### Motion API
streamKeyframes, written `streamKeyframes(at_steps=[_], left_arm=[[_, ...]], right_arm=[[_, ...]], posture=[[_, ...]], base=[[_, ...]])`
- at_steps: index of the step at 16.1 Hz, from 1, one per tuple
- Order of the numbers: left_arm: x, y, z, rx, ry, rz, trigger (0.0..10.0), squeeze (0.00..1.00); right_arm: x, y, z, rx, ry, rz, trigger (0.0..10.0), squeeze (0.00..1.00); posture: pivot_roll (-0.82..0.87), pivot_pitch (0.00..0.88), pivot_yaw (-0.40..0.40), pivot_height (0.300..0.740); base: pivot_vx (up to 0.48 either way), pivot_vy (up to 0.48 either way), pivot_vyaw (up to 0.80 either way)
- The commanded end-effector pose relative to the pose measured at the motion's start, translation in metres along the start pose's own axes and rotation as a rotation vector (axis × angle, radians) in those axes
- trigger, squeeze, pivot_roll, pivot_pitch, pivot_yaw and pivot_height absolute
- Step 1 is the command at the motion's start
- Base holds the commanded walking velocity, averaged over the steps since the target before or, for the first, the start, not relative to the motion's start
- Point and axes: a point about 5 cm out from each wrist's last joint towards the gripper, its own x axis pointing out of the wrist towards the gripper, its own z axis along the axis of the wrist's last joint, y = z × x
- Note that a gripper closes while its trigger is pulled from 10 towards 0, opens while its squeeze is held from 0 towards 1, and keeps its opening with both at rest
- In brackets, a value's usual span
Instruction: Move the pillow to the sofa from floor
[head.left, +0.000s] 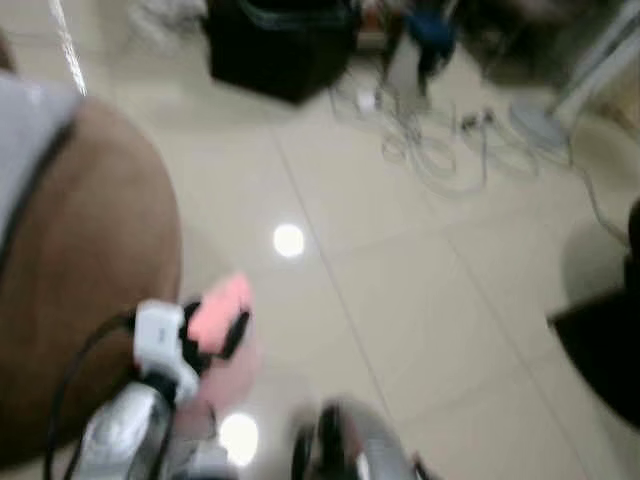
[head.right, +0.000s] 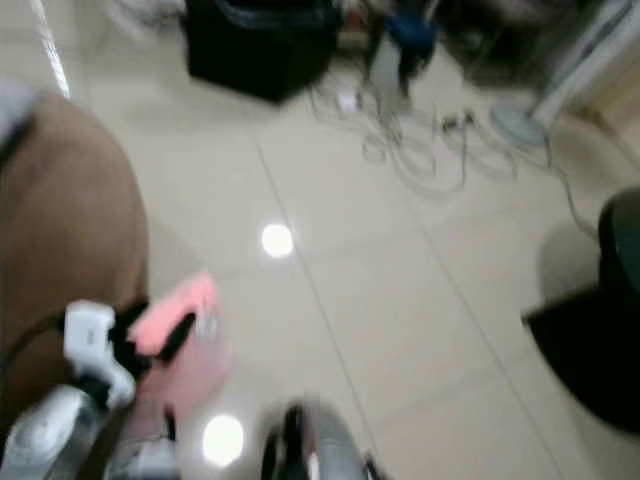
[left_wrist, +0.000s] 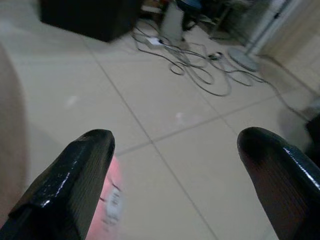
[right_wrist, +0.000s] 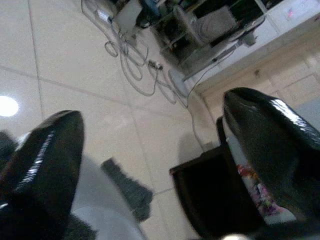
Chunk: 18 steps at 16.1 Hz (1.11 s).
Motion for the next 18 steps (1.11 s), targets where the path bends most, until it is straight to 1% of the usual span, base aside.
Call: streamKeyframes(at_steps=[1,2,3,4,5,6,7,8,9,10,11,12,13,14,15,16,17,18], left_arm=[[0.001,-0.006,-0.005,0.013,0.022,-0.006,10.0,0.0],[0.003,-0.006,-0.005,0.038,0.026,-0.003,10.0,0.0],[0.006,-0.008,-0.004,0.07,0.025,-0.003,10.0,0.0],[0.018,-0.021,0.004,0.127,0.003,-0.049,10.0,0.0],[0.027,-0.033,0.012,0.115,-0.024,-0.09,10.0,0.0],[0.032,-0.035,0.01,0.1,-0.025,-0.088,10.0,0.0],[0.038,-0.032,0.007,0.103,-0.02,-0.067,10.0,0.0],[0.039,-0.029,0.005,0.105,-0.018,-0.061,10.0,0.0],[0.04,-0.026,0.004,0.1,-0.017,-0.059,10.0,0.0],[0.043,-0.025,0.003,0.106,-0.009,-0.064,10.0,0.0],[0.046,-0.025,0.004,0.092,-0.014,-0.063,10.0,0.0],[0.046,-0.026,0.004,0.091,-0.016,-0.069,10.0,0.0],[0.047,-0.027,0.004,0.09,-0.017,-0.076,10.0,0.0],[0.048,-0.026,0.003,0.084,-0.016,-0.078,10.0,0.0],[0.048,-0.025,0.003,0.086,-0.016,-0.078,10.0,0.0],[0.048,-0.022,0.003,0.09,-0.016,-0.071,10.0,0.0],[0.047,-0.022,0.004,0.097,-0.018,-0.074,10.0,0.0],[0.047,-0.02,0.005,0.098,-0.023,-0.072,10.0,0.0]], right_arm=[[-0.206,-0.048,-0.079,-0.433,0.41,1.538,10.0,0.0],[0.037,-0.102,-0.154,-0.304,0.482,0.694,10.0,0.0],[0.082,-0.121,-0.15,-0.288,0.4,0.535,10.0,0.0],[0.081,-0.121,-0.148,-0.381,0.315,0.537,10.0,0.0],[0.08,-0.121,-0.148,-0.415,0.303,0.529,10.0,0.0],[0.082,-0.125,-0.154,-0.37,0.416,0.477,10.0,0.0],[0.207,-0.117,-0.088,-0.119,0.16,0.156,10.0,0.0],[0.232,-0.118,-0.062,0.015,0.055,0.068,10.0,0.0],[0.189,-0.105,-0.082,0.012,0.085,0.132,10.0,0.0],[0.115,-0.08,-0.099,-0.008,0.145,0.223,10.0,0.0],[0.035,-0.056,-0.104,-0.075,0.231,0.345,10.0,0.0],[-0.01,-0.045,-0.102,-0.141,0.273,0.447,10.0,0.0],[-0.084,-0.034,-0.092,-0.243,0.352,0.664,10.0,0.0],[-0.148,-0.03,-0.076,-0.321,0.429,0.903,10.0,0.0],[-0.202,-0.033,-0.058,-0.365,0.503,1.16,10.0,0.0],[-0.241,-0.039,-0.04,-0.378,0.566,1.372,10.0,0.0],[-0.266,-0.045,-0.026,-0.385,0.589,1.527,10.0,0.0],[-0.033,-0.048,-0.138,-0.181,0.752,0.788,10.0,0.0]], posture=[[0.18,0.254,-0.177,0.71],[0.18,0.254,-0.177,0.71],[0.18,0.254,-0.177,0.71],[0.18,0.248,-0.177,0.71],[0.18,0.246,-0.178,0.71],[0.17,0.235,-0.19,0.71],[0.18,0.234,-0.179,0.71],[0.17,0.235,-0.18,0.71],[0.15,0.223,-0.176,0.71],[0.15,0.221,-0.171,0.71],[0.14,0.222,-0.167,0.71],[0.14,0.221,-0.165,0.71],[0.15,0.222,-0.162,0.71],[0.15,0.223,-0.161,0.71],[0.16,0.223,-0.161,0.71],[0.16,0.225,-0.157,0.71],[0.17,0.225,-0.155,0.71],[0.17,0.226,-0.152,0.71]], base=[[0.0,0.0,0.0],[0.0,0.0,0.0],[0.0,0.0,0.0],[0.0,0.0,0.0],[0.0,0.0,0.0],[0.0,0.0,0.0],[0.0,0.0,0.0],[0.0,0.0,0.0],[0.0,0.0,0.0],[0.0,0.0,0.0],[0.0,0.0,0.0],[0.0,0.0,0.0],[0.0,0.0,0.0],[0.0,0.0,0.0],[0.0,0.0,0.0],[0.0,0.0,0.0],[0.0,0.0,0.0],[0.0,0.0,0.0]])
